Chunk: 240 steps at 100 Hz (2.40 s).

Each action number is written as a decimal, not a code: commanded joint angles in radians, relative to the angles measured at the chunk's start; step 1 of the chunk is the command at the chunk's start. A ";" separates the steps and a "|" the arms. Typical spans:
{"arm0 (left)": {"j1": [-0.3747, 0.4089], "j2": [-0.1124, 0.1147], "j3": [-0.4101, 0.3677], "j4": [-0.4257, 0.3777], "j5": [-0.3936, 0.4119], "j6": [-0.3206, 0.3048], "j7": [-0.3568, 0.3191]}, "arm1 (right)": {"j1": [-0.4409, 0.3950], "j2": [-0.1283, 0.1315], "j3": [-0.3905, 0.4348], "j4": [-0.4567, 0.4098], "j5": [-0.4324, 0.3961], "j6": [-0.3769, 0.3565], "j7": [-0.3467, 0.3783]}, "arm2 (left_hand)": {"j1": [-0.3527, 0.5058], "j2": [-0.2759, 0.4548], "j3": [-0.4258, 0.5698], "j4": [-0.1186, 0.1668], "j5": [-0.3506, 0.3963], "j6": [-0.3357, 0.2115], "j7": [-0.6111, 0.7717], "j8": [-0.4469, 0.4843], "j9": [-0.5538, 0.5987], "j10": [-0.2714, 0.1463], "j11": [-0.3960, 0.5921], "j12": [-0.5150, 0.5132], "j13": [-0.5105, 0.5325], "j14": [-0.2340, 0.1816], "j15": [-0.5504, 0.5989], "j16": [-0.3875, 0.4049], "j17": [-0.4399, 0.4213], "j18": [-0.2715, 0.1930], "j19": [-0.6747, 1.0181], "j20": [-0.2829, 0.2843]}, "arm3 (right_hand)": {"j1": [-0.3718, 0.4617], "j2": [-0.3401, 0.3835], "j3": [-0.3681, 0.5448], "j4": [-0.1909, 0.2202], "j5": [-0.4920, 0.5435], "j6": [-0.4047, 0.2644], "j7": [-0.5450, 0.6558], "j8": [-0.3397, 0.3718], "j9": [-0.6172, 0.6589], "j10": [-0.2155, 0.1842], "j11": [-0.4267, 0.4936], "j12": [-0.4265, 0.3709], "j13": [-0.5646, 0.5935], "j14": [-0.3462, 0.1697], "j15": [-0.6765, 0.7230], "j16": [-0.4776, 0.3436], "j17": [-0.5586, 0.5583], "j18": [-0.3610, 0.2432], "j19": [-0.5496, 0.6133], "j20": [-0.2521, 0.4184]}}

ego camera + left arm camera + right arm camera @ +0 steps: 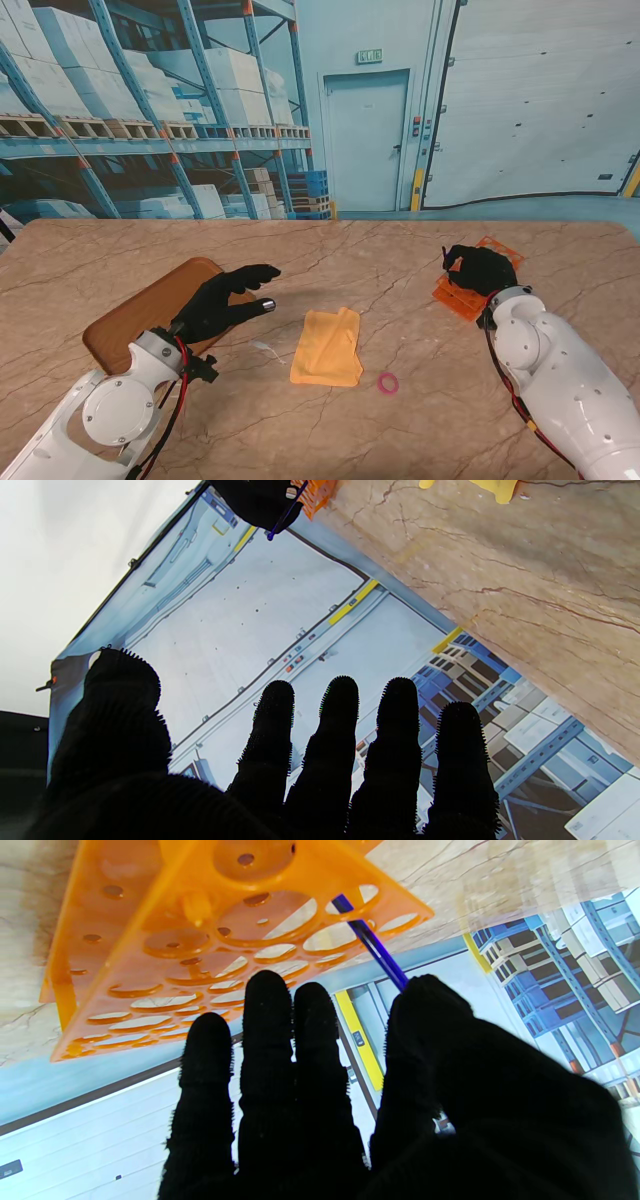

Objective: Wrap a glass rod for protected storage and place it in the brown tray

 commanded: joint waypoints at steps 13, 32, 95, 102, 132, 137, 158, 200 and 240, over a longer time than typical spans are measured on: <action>0.005 -0.003 0.000 0.000 -0.002 -0.002 -0.002 | -0.006 -0.006 -0.004 -0.008 0.002 0.006 0.000 | 0.022 0.035 -0.022 0.034 0.007 -0.031 -0.015 0.011 0.007 0.007 -0.021 -0.006 -0.005 0.006 -0.001 -0.002 -0.012 0.015 0.013 0.008 | -0.012 -0.006 0.015 -0.025 0.016 -0.011 0.014 -0.004 0.004 0.002 -0.002 0.002 0.014 0.006 -0.007 -0.011 -0.002 0.012 0.021 -0.009; 0.007 -0.003 0.001 -0.003 -0.001 0.001 -0.002 | -0.003 -0.007 -0.009 -0.004 0.008 0.009 0.001 | 0.022 0.036 -0.021 0.034 0.008 -0.033 -0.015 0.011 0.007 0.006 -0.021 -0.006 -0.005 0.006 0.000 -0.002 -0.012 0.015 0.013 0.008 | -0.012 -0.002 0.006 -0.025 0.036 -0.012 0.019 -0.003 0.015 0.005 -0.004 0.001 0.018 0.008 -0.006 -0.011 -0.002 0.014 0.022 -0.010; 0.007 -0.003 0.005 -0.010 -0.003 0.011 -0.003 | -0.008 -0.011 -0.012 -0.006 0.020 0.026 -0.002 | 0.021 0.040 -0.023 0.034 0.009 -0.031 -0.014 0.010 0.008 0.008 -0.021 -0.006 -0.005 0.006 0.000 -0.002 -0.012 0.015 0.014 0.009 | 0.046 0.087 -0.058 -0.011 0.114 -0.001 0.021 -0.012 0.090 0.013 -0.014 -0.008 0.037 0.017 0.000 -0.008 -0.002 0.022 0.024 -0.011; 0.008 -0.003 0.006 -0.012 -0.003 0.013 -0.003 | -0.012 -0.011 -0.007 -0.009 0.023 0.025 -0.002 | 0.021 0.042 -0.023 0.034 0.009 -0.032 -0.015 0.010 0.008 0.007 -0.021 -0.006 -0.005 0.006 0.000 -0.002 -0.012 0.013 0.014 0.008 | 0.048 0.092 -0.063 -0.010 0.118 0.002 0.021 -0.014 0.095 0.013 -0.015 -0.009 0.037 0.019 0.000 -0.008 -0.004 0.024 0.023 -0.011; 0.010 -0.003 0.010 -0.021 -0.005 0.025 -0.005 | -0.036 -0.008 0.020 -0.034 0.008 0.015 -0.004 | 0.020 0.044 -0.024 0.034 0.011 -0.031 -0.015 0.010 0.009 0.009 -0.022 -0.006 -0.005 0.009 0.000 -0.002 -0.013 0.015 0.015 0.008 | 0.063 0.115 -0.087 -0.005 0.137 -0.001 0.038 -0.002 0.114 0.006 -0.009 -0.007 0.037 0.015 0.004 -0.007 -0.006 0.024 0.022 -0.012; 0.010 -0.003 0.011 -0.022 -0.006 0.027 -0.006 | -0.037 -0.008 0.022 -0.033 0.006 0.012 -0.006 | 0.020 0.046 -0.024 0.034 0.012 -0.031 -0.015 0.010 0.009 0.007 -0.021 -0.006 -0.005 0.007 0.001 -0.001 -0.013 0.015 0.015 0.008 | 0.064 0.116 -0.089 -0.004 0.139 -0.004 0.042 0.002 0.115 0.006 -0.008 -0.006 0.036 0.016 0.004 -0.007 -0.006 0.024 0.021 -0.013; 0.011 -0.003 0.013 -0.026 -0.008 0.032 -0.005 | -0.034 -0.008 0.029 -0.023 0.007 -0.005 -0.014 | 0.020 0.048 -0.025 0.033 0.012 -0.031 -0.015 0.009 0.010 0.008 -0.022 -0.006 -0.004 0.008 0.001 -0.002 -0.012 0.016 0.016 0.008 | 0.073 0.137 -0.111 -0.001 0.124 -0.035 0.058 0.041 0.094 0.007 0.009 0.005 0.024 0.017 0.007 -0.005 -0.008 0.020 0.021 -0.013; 0.008 -0.004 0.019 -0.030 -0.013 0.045 -0.008 | -0.057 -0.005 0.071 -0.054 -0.006 -0.044 -0.019 | 0.022 0.050 -0.027 0.033 0.013 -0.030 -0.016 0.009 0.011 0.008 -0.022 -0.006 -0.005 0.008 0.002 -0.002 -0.013 0.016 0.017 0.008 | 0.079 0.147 -0.125 0.009 0.119 -0.036 0.061 0.065 0.084 0.009 0.025 0.011 0.017 0.019 0.018 -0.001 -0.013 0.018 0.023 -0.011; 0.007 -0.004 0.020 -0.030 -0.013 0.047 -0.006 | -0.079 -0.006 0.110 -0.083 -0.007 -0.081 -0.029 | 0.021 0.053 -0.030 0.033 0.014 -0.030 -0.015 0.009 0.011 0.010 -0.023 -0.006 -0.006 0.011 0.001 -0.002 -0.013 0.017 0.017 0.007 | 0.078 0.156 -0.126 0.021 0.106 -0.030 0.066 0.086 0.069 0.011 0.041 0.017 0.009 0.018 0.026 0.002 -0.018 0.018 0.023 -0.011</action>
